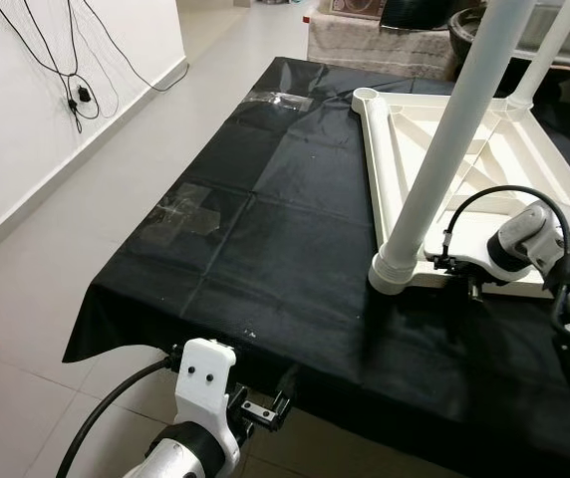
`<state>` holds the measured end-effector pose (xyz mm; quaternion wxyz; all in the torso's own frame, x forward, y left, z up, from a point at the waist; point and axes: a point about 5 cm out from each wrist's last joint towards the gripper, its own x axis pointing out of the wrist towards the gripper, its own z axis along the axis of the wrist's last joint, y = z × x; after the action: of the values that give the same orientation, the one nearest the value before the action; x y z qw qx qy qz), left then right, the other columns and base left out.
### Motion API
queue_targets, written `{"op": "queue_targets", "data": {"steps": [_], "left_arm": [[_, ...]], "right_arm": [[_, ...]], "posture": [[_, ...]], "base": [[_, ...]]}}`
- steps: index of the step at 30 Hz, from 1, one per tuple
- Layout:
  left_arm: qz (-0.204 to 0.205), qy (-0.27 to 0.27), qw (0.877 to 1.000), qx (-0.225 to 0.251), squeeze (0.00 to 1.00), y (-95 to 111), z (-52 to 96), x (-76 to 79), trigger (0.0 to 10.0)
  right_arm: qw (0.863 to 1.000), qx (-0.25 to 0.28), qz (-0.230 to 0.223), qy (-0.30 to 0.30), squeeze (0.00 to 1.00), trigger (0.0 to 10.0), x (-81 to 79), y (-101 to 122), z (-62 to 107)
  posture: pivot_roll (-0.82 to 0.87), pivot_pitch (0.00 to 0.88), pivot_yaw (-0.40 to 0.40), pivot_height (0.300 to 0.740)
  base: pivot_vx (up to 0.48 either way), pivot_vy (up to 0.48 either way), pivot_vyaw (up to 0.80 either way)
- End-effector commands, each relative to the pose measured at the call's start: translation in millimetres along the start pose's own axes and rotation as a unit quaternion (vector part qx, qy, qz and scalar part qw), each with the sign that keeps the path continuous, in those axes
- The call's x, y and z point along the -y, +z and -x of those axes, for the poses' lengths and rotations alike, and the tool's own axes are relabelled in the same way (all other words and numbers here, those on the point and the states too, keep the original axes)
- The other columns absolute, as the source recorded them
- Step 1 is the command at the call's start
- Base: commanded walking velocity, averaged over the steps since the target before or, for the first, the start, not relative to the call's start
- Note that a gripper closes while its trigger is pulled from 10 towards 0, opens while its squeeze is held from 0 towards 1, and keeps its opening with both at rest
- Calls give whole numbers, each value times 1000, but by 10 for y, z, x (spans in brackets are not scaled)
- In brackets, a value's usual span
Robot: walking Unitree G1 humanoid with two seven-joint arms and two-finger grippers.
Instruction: Building children table
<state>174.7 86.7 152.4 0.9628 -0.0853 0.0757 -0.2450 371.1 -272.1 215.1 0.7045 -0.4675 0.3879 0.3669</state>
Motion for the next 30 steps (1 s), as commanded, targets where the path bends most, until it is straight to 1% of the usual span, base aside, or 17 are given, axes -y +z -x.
{"op": "queue_targets", "data": {"steps": [1, 2, 3, 4, 5, 7, 8, 11, 20, 21, 22, 23, 25, 27, 28, 29, 30], "left_arm": [[2, 3, 1000, -3, 0, -1, 20, 2, 10000], [2, 3, 1000, -3, 0, 0, 17, 1, 10000], [2, 3, 1000, -3, 0, 0, 17, 1, 10000], [2, 3, 1000, -3, 0, 0, 13, -1, 10000], [2, 3, 1000, -3, 0, 0, 13, -1, 10000], [1, 3, 1000, -3, 0, -1, 5, -3, 10000], [1, 3, 1000, -3, 0, -1, 5, -3, 10000], [0, 3, 1000, -2, 0, 4, -4, -7, 10000], [-2, 2, 1000, -1, 0, 6, -18, -16, 10000], [-3, 1, 1000, -1, 0, 8, -26, -19, 10000], [-3, 1, 1000, -1, 0, 8, -26, -19, 10000], [-4, 1, 1000, 0, 0, 9, -35, -22, 10000], [-4, 1, 1000, 0, 0, 9, -35, -22, 10000], [-6, 1, 1000, 2, 0, 10, -49, -26, 10000], [-6, 1, 1000, 2, 0, 9, -54, -27, 10000], [-6, 1, 1000, 2, 0, 9, -54, -27, 10000], [-6, 0, 1000, 2, 0, 7, -60, -30, 10000]], "right_arm": [[999, 27, -26, 25, 0, 0, -114, 13, -170], [998, 46, -35, 29, 0, 0, -116, 62, -184], [998, 46, -35, 29, 0, 0, -116, 62, -184], [996, 65, -46, 32, 0, 0, -121, 115, -203], [996, 65, -46, 32, 0, 0, -121, 115, -203], [993, 95, -58, 48, 0, 0, -149, 223, -255], [993, 95, -58, 48, 0, 0, -149, 223, -255], [985, 135, -74, 71, 0, 0, -216, 393, -362], [981, 161, -69, 86, 0, 0, -255, 514, -408], [978, 175, -65, 90, 0, 0, -262, 635, -423], [978, 175, -65, 90, 0, 0, -262, 635, -423], [974, 193, -64, 101, 0, 0, -294, 792, -450], [974, 193, -64, 101, 0, 0, -294, 792, -450], [967, 215, -65, 118, 0, 0, -368, 1010, -502], [966, 219, -67, 122, 0, 0, -400, 1064, -525], [966, 219, -67, 122, 0, 0, -400, 1064, -525], [964, 230, -75, 113, 0, 0, -468, 1183, -584]], "posture": [[179, 223, -42, 740], [179, 223, -40, 740], [179, 223, -40, 740], [179, 220, -42, 740], [179, 220, -42, 740], [179, 219, -40, 740], [179, 219, -40, 740], [180, 217, -40, 740], [178, 211, -33, 740], [173, 202, -34, 740], [173, 202, -34, 740], [173, 200, -35, 740], [173, 200, -35, 740], [173, 194, -34, 740], [173, 194, -34, 740], [173, 194, -34, 740], [174, 190, -34, 740]], "base": [[0, 0, 0], [0, 0, 0], [0, 0, 0], [0, 0, 0], [0, 0, 0], [0, 0, 0], [0, 0, 0], [0, 0, 0], [0, 0, 0], [0, 0, 0], [0, 0, 0], [0, 0, 0], [0, 0, 0], [0, 0, 0], [0, 0, 0], [0, 0, 0], [0, 0, 0]]}}
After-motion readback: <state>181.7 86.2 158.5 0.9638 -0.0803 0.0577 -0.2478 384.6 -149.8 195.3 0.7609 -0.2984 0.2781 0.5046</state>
